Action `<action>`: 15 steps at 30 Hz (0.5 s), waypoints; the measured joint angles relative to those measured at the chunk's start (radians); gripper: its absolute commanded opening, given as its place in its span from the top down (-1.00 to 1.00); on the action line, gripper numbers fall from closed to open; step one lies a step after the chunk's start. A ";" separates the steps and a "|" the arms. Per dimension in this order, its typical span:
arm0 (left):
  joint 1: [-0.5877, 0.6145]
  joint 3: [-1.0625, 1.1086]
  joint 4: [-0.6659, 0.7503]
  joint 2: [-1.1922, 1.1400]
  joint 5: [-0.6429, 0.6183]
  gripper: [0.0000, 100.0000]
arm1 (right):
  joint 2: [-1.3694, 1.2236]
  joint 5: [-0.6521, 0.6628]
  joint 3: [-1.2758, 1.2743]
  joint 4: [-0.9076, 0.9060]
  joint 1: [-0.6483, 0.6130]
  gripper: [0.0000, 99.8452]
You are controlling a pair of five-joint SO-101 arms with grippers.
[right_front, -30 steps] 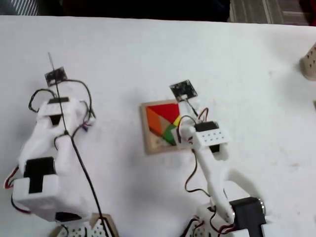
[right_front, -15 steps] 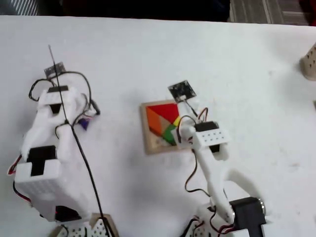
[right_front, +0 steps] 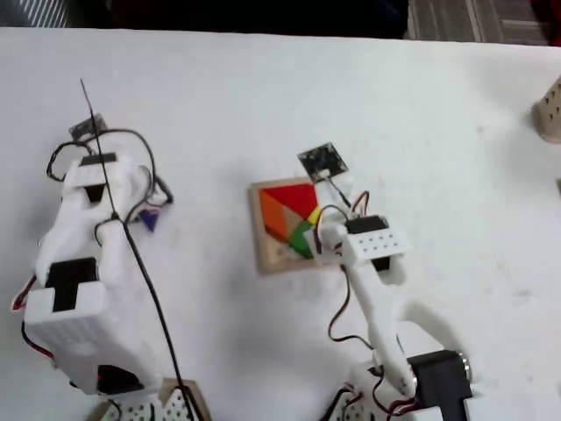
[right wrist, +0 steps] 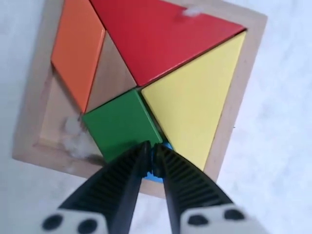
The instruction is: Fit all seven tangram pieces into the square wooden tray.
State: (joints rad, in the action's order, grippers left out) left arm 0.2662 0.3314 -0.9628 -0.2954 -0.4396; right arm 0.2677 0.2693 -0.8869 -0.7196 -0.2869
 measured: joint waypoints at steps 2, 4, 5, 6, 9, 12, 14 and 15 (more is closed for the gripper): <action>0.000 0.000 0.000 0.000 -0.021 0.48 | 0.000 0.000 0.000 0.000 0.000 0.96; 0.000 0.000 0.006 0.000 -0.028 0.48 | 0.000 0.000 0.000 0.000 0.000 0.96; 0.000 0.000 0.009 0.000 -0.032 0.48 | 0.000 0.000 0.000 0.000 0.000 0.96; 0.000 0.000 0.009 0.000 -0.034 0.48 | 0.000 0.000 0.000 0.000 0.000 0.96; 0.000 0.000 0.011 0.000 -0.037 0.48 | 0.000 0.000 0.000 0.000 0.000 0.96; 0.000 0.000 0.012 0.000 -0.037 0.48 | 0.000 0.000 0.000 0.000 0.000 0.96; 0.000 0.000 0.012 0.000 -0.037 0.48 | 0.000 0.000 0.000 0.000 0.000 0.96; 0.000 0.000 0.012 0.000 -0.037 0.48 | 0.000 0.000 0.000 0.000 0.000 0.96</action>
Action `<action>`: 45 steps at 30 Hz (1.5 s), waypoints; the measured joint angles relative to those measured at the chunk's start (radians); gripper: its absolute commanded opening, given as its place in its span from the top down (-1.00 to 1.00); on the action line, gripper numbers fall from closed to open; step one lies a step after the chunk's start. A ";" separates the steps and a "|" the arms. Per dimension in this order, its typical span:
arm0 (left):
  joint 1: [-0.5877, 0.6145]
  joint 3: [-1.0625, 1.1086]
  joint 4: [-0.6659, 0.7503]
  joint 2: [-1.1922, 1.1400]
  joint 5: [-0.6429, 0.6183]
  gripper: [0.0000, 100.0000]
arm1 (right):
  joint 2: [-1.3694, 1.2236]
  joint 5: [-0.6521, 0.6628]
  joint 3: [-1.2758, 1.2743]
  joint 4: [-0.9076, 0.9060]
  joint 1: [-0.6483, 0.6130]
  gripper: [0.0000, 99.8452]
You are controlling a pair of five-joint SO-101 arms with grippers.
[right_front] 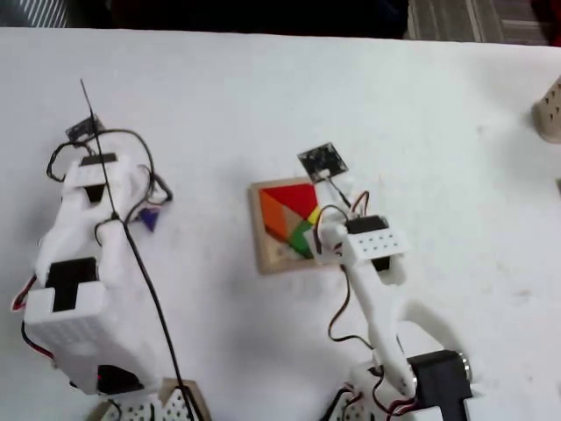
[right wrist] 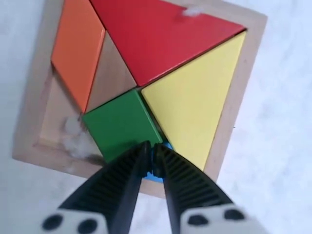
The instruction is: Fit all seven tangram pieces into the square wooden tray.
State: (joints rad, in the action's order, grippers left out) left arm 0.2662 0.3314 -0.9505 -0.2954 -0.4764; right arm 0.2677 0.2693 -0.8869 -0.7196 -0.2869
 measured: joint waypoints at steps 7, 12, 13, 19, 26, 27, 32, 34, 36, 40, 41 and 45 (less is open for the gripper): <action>0.023 -0.011 0.000 0.000 0.000 0.58 | 0.000 0.000 0.000 0.000 0.000 0.96; 0.026 -0.011 0.006 0.000 0.009 0.65 | 0.000 0.000 0.000 0.000 0.000 0.96; 0.026 -0.011 0.012 0.000 0.025 0.65 | 0.000 0.000 0.000 0.000 0.000 0.96; 0.014 -0.011 0.018 0.000 0.055 0.66 | 0.000 0.000 0.000 0.000 0.000 0.96; 0.009 -0.011 0.018 0.000 0.057 0.86 | 0.000 0.000 0.000 0.000 0.000 0.96; 0.009 -0.011 0.018 0.000 0.057 0.93 | 0.000 0.000 0.000 0.000 0.000 0.96; -0.009 -0.011 0.018 0.000 0.144 0.96 | 0.000 0.000 0.000 -0.005 0.043 0.96; -0.018 -0.011 0.018 0.000 0.153 0.95 | 0.000 0.000 0.000 -0.005 0.064 0.96; -0.023 -0.028 0.006 0.000 0.158 0.96 | 0.000 0.000 0.000 -0.005 0.087 0.96; -0.034 -0.037 -0.032 0.025 0.164 0.96 | 0.000 0.000 0.000 -0.008 0.132 0.96; -0.041 -0.037 -0.037 0.038 0.169 0.96 | 0.000 0.000 0.000 -0.015 0.144 0.96; -0.087 -0.037 -0.040 0.092 0.270 0.96 | 0.031 0.000 0.000 -0.068 0.203 0.96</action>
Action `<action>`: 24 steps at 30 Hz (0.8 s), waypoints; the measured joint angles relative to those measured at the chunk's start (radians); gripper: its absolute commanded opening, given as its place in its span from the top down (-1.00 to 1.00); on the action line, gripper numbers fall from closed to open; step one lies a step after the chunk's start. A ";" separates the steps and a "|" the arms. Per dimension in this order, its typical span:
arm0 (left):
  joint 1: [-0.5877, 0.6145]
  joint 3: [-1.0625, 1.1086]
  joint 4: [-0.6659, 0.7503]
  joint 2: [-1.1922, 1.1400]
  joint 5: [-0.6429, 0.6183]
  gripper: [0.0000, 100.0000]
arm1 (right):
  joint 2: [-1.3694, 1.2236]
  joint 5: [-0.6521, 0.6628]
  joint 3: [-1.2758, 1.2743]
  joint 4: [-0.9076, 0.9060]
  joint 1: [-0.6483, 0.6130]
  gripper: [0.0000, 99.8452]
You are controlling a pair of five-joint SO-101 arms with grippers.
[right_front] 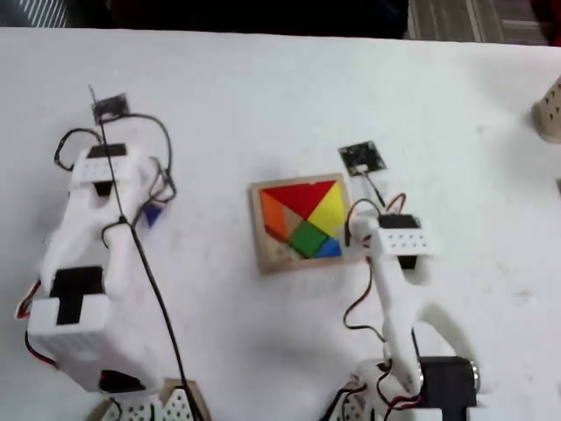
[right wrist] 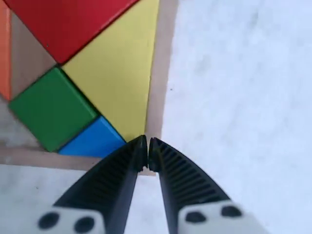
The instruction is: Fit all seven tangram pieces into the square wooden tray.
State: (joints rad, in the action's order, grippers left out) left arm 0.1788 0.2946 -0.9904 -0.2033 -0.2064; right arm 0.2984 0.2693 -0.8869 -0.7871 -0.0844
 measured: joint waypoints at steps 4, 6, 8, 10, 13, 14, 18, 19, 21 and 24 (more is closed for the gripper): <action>-0.103 0.026 0.000 0.060 0.132 0.96 | 0.006 0.000 0.000 -0.043 0.081 0.96; -0.163 0.035 0.000 0.089 0.213 0.95 | 0.006 0.000 -0.008 -0.051 0.124 0.96; -0.233 0.035 -0.003 0.120 0.315 0.95 | 0.006 0.000 -0.020 -0.054 0.163 0.96; -0.301 0.035 -0.017 0.152 0.419 0.95 | 0.006 0.000 -0.028 -0.054 0.186 0.96; -0.402 0.035 -0.028 0.189 0.574 0.95 | 0.006 0.002 -0.031 -0.057 0.222 0.96; -0.436 0.035 -0.028 0.195 0.624 0.95 | 0.006 0.002 -0.031 -0.057 0.233 0.96; -0.566 0.035 -0.028 0.199 0.799 0.95 | 0.006 0.002 -0.031 -0.057 0.255 0.96; -0.598 0.035 -0.028 0.199 0.842 0.95 | 0.008 0.002 -0.032 -0.057 0.258 0.96; -0.660 0.035 -0.028 0.195 0.928 0.95 | 0.011 0.002 -0.043 -0.057 0.259 0.96; -0.718 0.035 -0.028 0.163 1.036 0.95 | 0.012 0.002 -0.043 -0.057 0.259 0.96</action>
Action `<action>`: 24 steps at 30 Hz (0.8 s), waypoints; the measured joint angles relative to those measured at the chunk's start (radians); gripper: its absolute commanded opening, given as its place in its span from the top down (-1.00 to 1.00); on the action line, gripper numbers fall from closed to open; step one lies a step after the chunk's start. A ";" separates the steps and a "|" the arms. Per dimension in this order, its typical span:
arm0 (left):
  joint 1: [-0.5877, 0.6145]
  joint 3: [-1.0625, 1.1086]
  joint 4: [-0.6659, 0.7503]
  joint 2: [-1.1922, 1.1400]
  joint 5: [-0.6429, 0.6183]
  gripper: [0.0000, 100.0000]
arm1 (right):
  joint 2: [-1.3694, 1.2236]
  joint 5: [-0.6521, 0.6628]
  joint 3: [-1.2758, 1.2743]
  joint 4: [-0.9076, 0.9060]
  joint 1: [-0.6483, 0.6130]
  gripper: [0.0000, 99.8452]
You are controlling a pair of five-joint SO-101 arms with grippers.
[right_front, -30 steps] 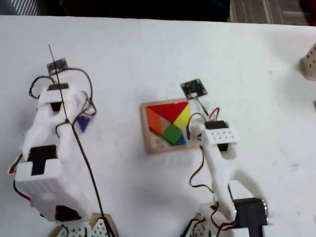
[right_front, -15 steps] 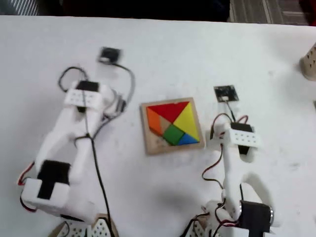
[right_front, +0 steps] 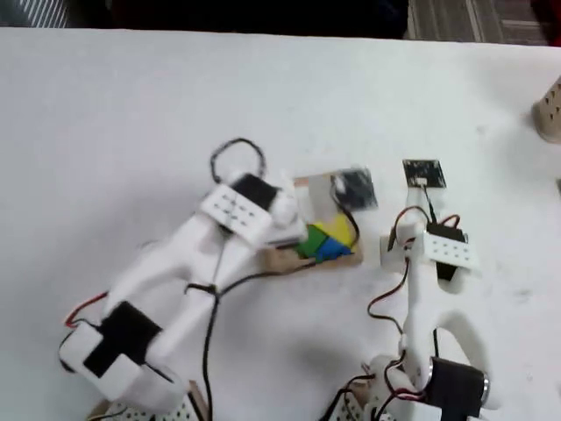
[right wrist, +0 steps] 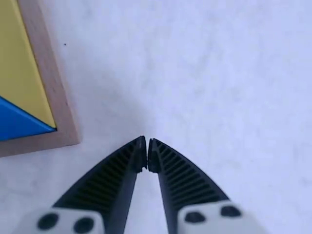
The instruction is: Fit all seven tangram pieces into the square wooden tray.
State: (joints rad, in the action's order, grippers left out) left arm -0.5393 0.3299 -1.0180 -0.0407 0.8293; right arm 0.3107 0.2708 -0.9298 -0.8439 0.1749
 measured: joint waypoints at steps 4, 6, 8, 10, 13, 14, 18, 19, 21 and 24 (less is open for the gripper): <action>-0.018 0.002 0.021 -0.046 0.054 0.75 | 0.000 0.000 0.000 0.000 0.000 0.96; -0.018 0.002 0.038 -0.068 0.055 0.46 | 0.000 0.000 0.000 0.000 0.000 0.96; -0.018 0.002 0.046 -0.080 0.055 0.22 | 0.000 0.000 0.000 0.000 0.000 0.96; -0.018 0.002 0.048 -0.083 0.055 0.20 | 0.000 0.000 0.000 0.000 0.000 0.96; -0.009 0.002 0.054 -0.083 0.055 0.33 | 0.000 0.000 0.000 0.000 0.000 0.96; -0.006 0.000 0.054 -0.083 0.055 0.37 | 0.000 0.000 0.000 0.000 0.000 0.96; -0.002 0.000 0.054 -0.083 0.055 0.39 | 0.000 0.000 0.000 0.000 0.000 0.96; 0.000 0.000 0.052 -0.078 0.055 0.39 | 0.000 0.000 0.000 0.000 0.000 0.96; 0.002 0.000 0.021 -0.049 0.035 0.40 | 0.000 0.000 0.000 0.000 0.000 0.96; 0.002 0.000 -0.041 0.037 -0.044 0.40 | 0.000 0.000 0.000 0.000 0.000 0.96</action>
State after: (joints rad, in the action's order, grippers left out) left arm -0.5378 0.3299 -1.0595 -0.0038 0.7848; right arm 0.3107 0.2708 -0.9298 -0.8439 0.1749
